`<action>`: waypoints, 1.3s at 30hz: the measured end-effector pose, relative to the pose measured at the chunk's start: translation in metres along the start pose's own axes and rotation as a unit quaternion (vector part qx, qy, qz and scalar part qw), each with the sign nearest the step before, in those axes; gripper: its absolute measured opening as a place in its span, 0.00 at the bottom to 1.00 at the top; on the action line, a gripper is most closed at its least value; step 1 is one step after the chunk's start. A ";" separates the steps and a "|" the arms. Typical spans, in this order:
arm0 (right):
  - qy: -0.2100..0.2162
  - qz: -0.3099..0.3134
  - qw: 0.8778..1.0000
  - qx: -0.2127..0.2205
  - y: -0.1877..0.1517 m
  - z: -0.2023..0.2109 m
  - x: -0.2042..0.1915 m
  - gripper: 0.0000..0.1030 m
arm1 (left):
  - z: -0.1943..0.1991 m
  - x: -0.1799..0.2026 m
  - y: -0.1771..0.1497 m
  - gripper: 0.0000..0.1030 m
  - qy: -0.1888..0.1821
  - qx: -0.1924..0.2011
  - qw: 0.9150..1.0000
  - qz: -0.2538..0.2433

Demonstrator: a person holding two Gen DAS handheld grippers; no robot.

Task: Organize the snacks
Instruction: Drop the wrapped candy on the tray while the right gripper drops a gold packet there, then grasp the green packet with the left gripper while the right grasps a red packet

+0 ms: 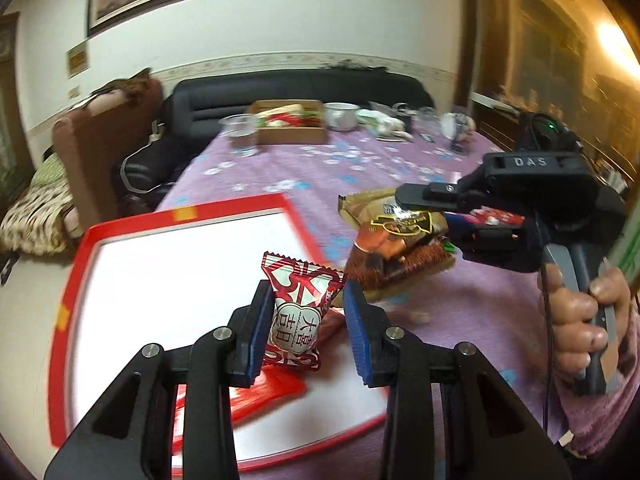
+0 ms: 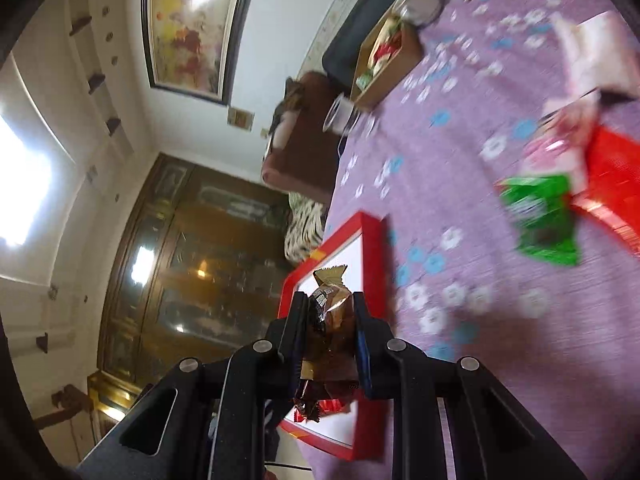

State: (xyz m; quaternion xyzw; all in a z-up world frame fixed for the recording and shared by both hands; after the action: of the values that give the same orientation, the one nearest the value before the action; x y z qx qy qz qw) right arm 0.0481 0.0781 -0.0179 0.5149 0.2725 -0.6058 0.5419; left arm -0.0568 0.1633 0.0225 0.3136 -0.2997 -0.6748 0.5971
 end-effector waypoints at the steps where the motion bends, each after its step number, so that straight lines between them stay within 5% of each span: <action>1: -0.003 0.004 1.000 -0.007 -0.004 -0.010 -0.004 0.20 | 0.001 -0.009 -0.003 0.32 0.005 -0.001 1.000 0.008; 13: -0.047 0.057 0.995 -0.068 -0.045 -0.090 -0.028 0.20 | 0.001 -0.063 -0.029 0.33 0.050 -0.016 0.997 0.062; 19: -0.066 0.073 0.992 -0.073 -0.055 -0.090 -0.026 0.31 | 0.002 -0.082 -0.037 0.35 0.082 -0.025 0.993 0.077; 21: -0.067 0.076 0.993 -0.062 -0.052 -0.084 -0.028 0.45 | 0.002 -0.086 -0.038 0.50 0.091 -0.027 0.992 0.085; 27: -0.049 0.089 0.995 -0.024 -0.035 -0.047 -0.033 0.52 | 0.009 -0.089 -0.033 0.75 0.126 -0.016 0.989 0.082; 39: -0.117 0.093 0.984 0.101 0.034 0.093 0.016 0.56 | 0.005 -0.038 -0.009 0.76 0.112 -0.015 0.993 0.034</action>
State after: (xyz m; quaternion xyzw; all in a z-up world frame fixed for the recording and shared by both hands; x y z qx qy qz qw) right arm 0.0510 -0.0189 0.0049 0.5154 0.0953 -0.6334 0.5693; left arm -0.0626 0.2025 0.0209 0.3682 -0.2314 -0.6188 0.6541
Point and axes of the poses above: each gripper's, at about its wrist camera, not at the fingertips, and z roughly against the way its jaws point, x to its right, y to its top, the point moved 8 cm from there along -z, roughly the way its jaws point, and after that the axes turned 7 degrees about -z, right-handed, at the moved point
